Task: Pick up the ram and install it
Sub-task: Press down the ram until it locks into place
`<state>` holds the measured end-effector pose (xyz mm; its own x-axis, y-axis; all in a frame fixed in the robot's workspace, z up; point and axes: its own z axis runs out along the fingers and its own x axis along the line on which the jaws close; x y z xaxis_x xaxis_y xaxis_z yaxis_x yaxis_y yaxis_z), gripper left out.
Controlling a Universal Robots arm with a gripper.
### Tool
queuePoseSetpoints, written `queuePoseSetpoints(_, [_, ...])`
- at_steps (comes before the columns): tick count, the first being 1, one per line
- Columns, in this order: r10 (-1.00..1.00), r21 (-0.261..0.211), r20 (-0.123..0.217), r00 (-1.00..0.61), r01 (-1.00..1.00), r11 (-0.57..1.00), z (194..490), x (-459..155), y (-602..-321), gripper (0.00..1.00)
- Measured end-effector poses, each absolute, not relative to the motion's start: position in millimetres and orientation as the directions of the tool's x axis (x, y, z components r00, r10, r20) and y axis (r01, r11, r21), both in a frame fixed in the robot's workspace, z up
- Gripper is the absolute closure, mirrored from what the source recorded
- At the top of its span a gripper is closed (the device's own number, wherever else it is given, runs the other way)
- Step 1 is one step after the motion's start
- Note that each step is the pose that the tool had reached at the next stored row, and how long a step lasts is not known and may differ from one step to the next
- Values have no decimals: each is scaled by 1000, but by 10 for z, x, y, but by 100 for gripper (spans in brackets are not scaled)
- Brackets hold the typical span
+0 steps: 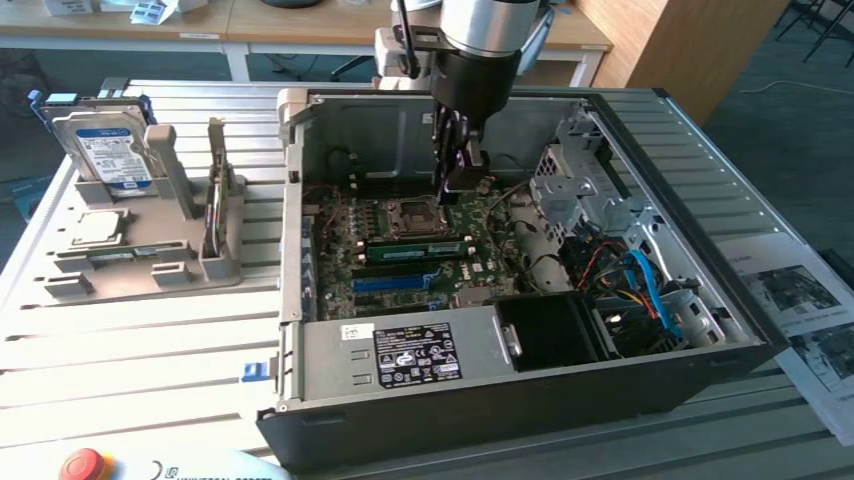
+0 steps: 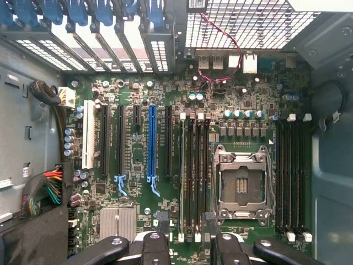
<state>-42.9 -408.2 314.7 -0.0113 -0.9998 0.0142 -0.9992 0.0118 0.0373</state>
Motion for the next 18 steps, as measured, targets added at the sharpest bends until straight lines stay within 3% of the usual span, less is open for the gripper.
queuePoseSetpoints(8, [-1000,37,14,-11,-999,12,3147,-429,-4082,65])
queuePoseSetpoints(13, [-1000,37,14,-11,-999,12,3147,-429,-4082,89])
queuePoseSetpoints(18, [-1000,37,14,-11,-999,12,3147,-429,-4082,90])
